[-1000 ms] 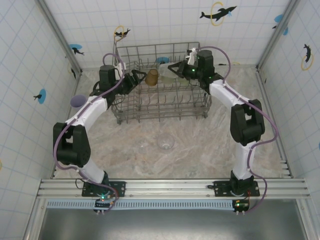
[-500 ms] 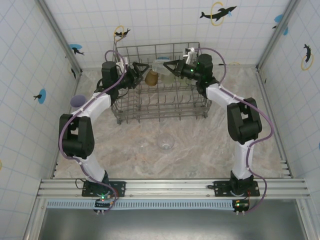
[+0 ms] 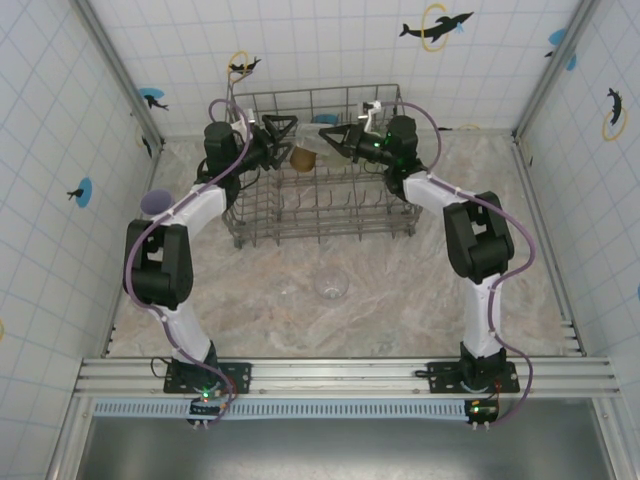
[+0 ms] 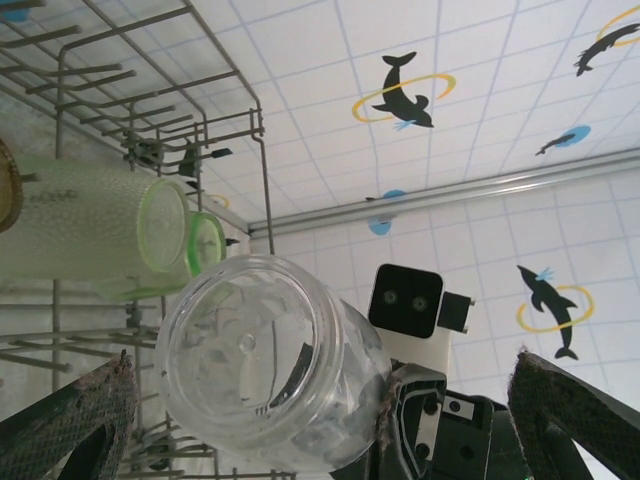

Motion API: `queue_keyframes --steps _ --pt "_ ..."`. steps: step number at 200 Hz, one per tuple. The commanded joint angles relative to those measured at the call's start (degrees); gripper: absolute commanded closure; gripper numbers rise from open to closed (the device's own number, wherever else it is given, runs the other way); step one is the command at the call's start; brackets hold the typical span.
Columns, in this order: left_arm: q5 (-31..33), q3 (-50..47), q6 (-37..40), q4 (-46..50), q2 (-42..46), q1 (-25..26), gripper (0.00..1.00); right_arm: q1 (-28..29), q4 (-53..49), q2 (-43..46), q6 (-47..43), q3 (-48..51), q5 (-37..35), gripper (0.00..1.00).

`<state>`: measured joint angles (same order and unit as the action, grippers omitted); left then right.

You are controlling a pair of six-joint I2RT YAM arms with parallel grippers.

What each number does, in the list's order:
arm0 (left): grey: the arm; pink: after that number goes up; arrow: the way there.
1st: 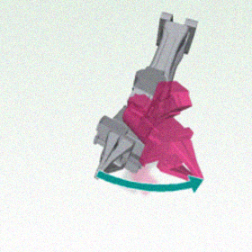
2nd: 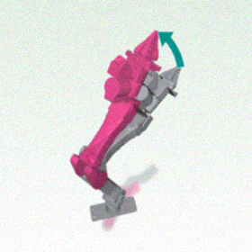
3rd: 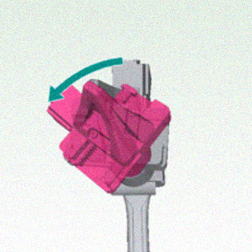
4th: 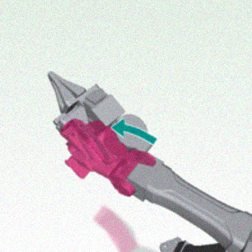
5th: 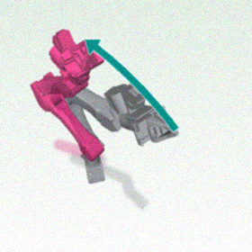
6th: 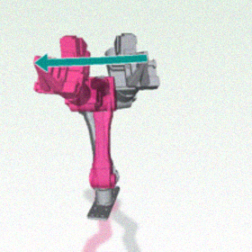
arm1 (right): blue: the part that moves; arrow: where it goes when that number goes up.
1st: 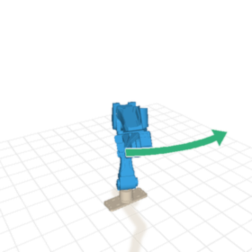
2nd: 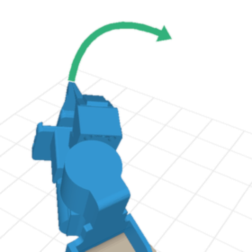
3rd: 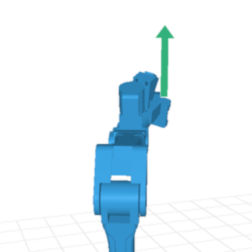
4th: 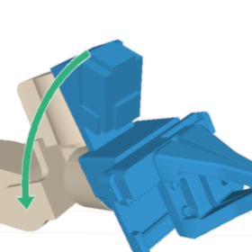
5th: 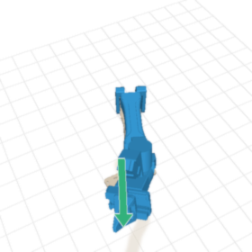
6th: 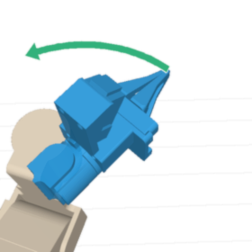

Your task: Load the cups into the dish rack

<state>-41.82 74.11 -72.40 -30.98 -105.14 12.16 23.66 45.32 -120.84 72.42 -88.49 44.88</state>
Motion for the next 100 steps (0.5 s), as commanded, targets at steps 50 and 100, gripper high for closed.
queue_keyframes --steps 50,100 --pt "-0.39 0.29 -1.56 -2.27 -1.26 -0.03 0.02 1.65 5.04 -2.34 1.48 -6.26 0.27 1.00" --pt "-0.69 -0.09 -2.48 -4.11 -1.36 0.04 0.05 2.56 5.19 -4.22 2.26 -8.32 -0.29 1.00"
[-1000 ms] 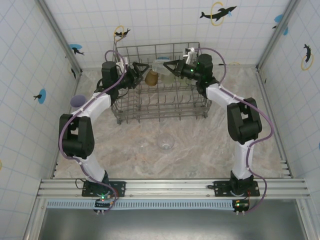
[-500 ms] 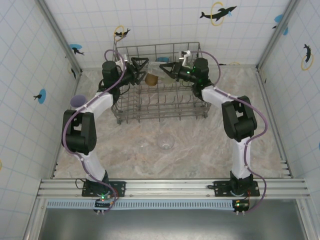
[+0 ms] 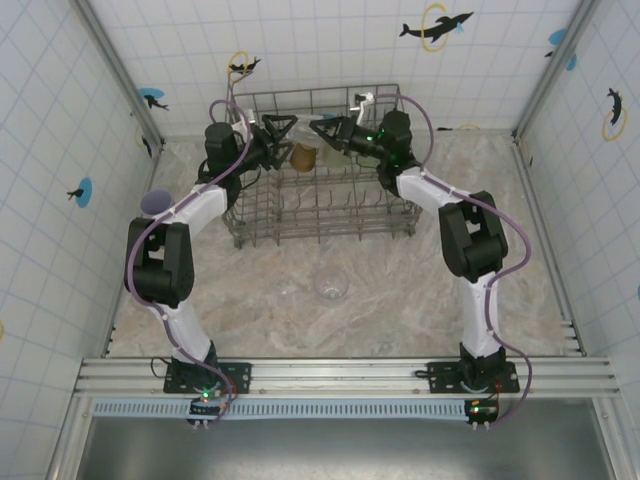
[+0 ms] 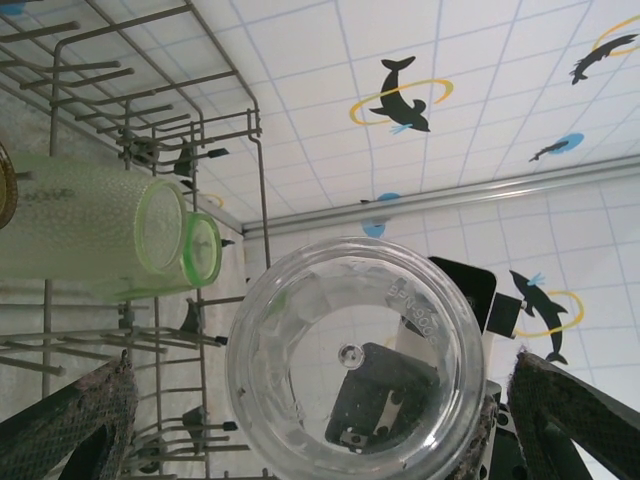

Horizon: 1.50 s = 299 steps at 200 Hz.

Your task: Load the cups into the dish rack

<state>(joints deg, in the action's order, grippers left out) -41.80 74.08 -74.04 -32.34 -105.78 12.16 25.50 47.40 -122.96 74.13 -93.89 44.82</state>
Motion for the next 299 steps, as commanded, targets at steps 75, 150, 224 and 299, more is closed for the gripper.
queue_keyframes --steps 75,150,224,299 --pt "-0.94 -0.52 -1.46 -4.16 -1.52 0.14 0.33 1.51 3.32 -3.51 1.21 -4.38 0.24 1.00" --pt "-1.41 -1.11 -1.92 -6.10 -1.72 0.15 0.86 1.72 2.03 -3.28 1.01 -4.51 1.67 0.93" --pt "-0.83 -1.15 1.60 -2.96 -1.19 0.03 1.00 1.25 -5.21 0.81 -5.51 -0.90 1.93 0.43" --pt "3.01 2.20 12.49 8.21 0.16 0.03 1.00 -0.84 -17.17 10.40 -17.42 8.98 -0.62 0.21"
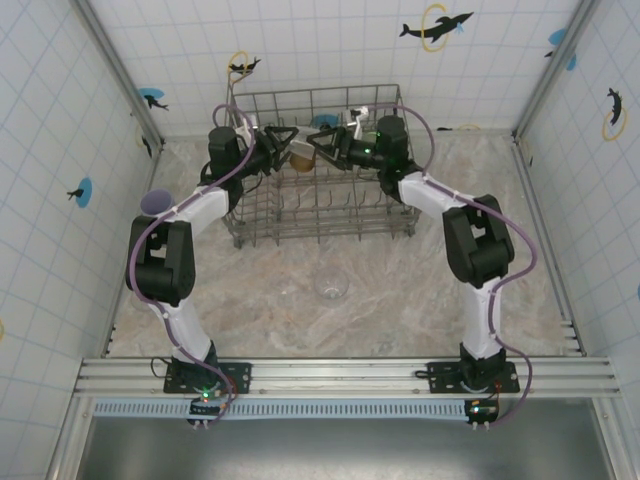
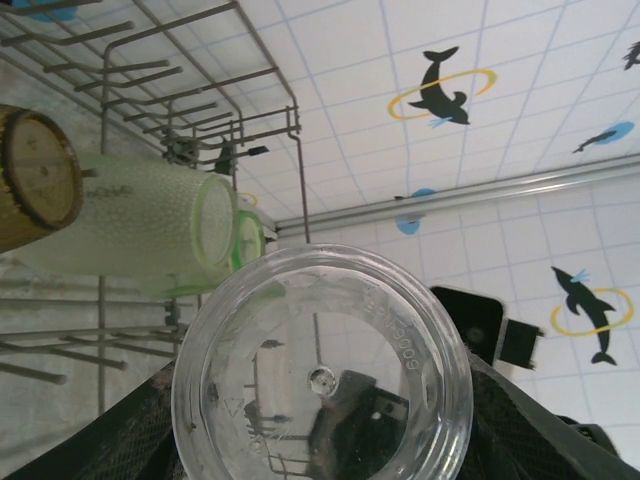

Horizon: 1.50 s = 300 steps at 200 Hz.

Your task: Load the cups into the dish rack

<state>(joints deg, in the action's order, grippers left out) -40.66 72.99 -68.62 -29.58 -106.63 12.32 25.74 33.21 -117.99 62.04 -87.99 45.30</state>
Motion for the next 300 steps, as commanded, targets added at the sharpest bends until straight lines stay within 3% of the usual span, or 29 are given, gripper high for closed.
queue_keyframes --steps 1,79,90,183,204,233,300 --pt "1.98 3.38 7.30 5.74 1.00 -0.11 1.00 -1.15 -2.89 5.55 -5.34 3.08 -1.18 0.21" --pt "8.21 6.02 20.36 18.29 2.63 0.01 1.00 -3.59 -14.53 14.62 -15.96 13.52 -6.99 0.07" --pt "10.03 6.41 22.82 20.53 2.99 -0.03 1.00 -3.64 -15.98 15.73 -17.28 14.59 -7.79 0.00" --pt "17.56 8.47 34.75 29.41 4.23 0.25 1.00 -2.22 -21.54 24.83 -21.98 21.00 -11.66 0.01" --pt "19.06 8.81 36.73 30.69 4.48 0.43 1.00 -0.62 -26.48 26.42 -24.96 20.69 -15.71 0.01" --pt "21.97 9.27 40.44 32.69 5.15 0.82 1.00 2.82 -36.90 27.38 -31.06 18.78 -26.52 0.01" --pt "26.98 7.48 48.92 33.71 6.18 2.24 1.00 5.83 -40.50 28.17 -32.33 20.13 -32.32 0.01"
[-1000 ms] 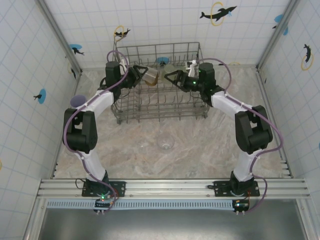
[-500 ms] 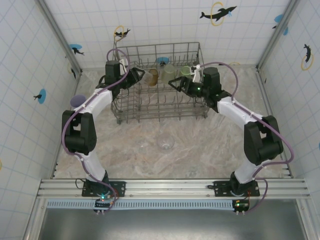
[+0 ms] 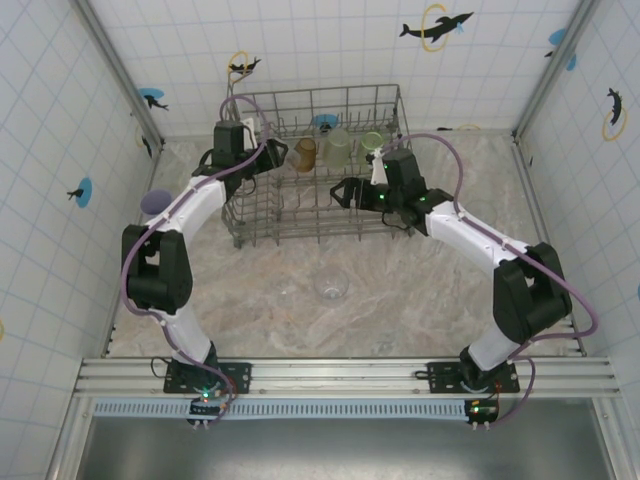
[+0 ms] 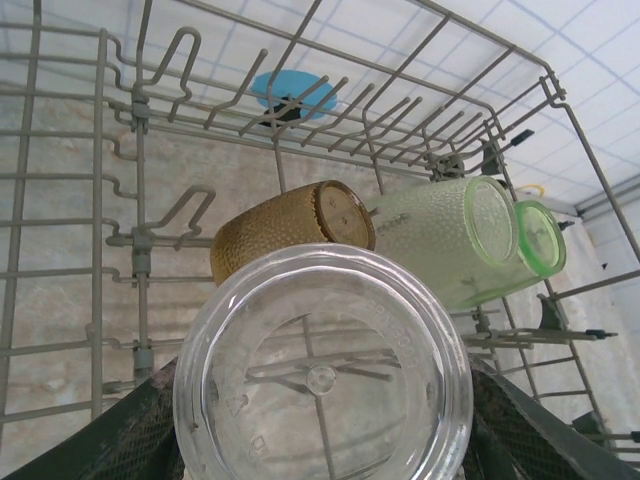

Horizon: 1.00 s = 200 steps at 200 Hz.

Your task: Load the cups into the dish rack

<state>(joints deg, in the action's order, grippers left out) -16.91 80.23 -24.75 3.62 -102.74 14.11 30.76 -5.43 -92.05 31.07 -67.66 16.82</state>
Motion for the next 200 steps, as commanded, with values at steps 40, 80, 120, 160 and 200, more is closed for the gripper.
queue_keyframes --steps 40,80,120,160,200 --pt "4.47 -0.50 6.57 0.43 1.16 0.88 1.00 1.67 -2.62 2.36 -1.78 -0.34 -4.94 0.01" --pt "4.41 -0.25 7.02 -0.39 -0.63 1.36 1.00 1.89 -2.50 2.74 -1.71 0.07 -4.86 0.01" --pt "3.06 0.03 6.99 -1.15 -2.13 2.31 1.00 2.21 -2.70 2.55 -1.80 -0.23 -4.97 0.01" --pt "4.25 -0.24 8.62 -1.23 -3.31 3.44 1.00 2.38 -2.44 2.23 -1.71 -0.54 -4.69 0.01" --pt "9.18 -0.90 10.23 -1.15 -3.29 3.69 1.00 2.63 -4.25 2.23 -1.63 -1.15 -6.09 0.01"
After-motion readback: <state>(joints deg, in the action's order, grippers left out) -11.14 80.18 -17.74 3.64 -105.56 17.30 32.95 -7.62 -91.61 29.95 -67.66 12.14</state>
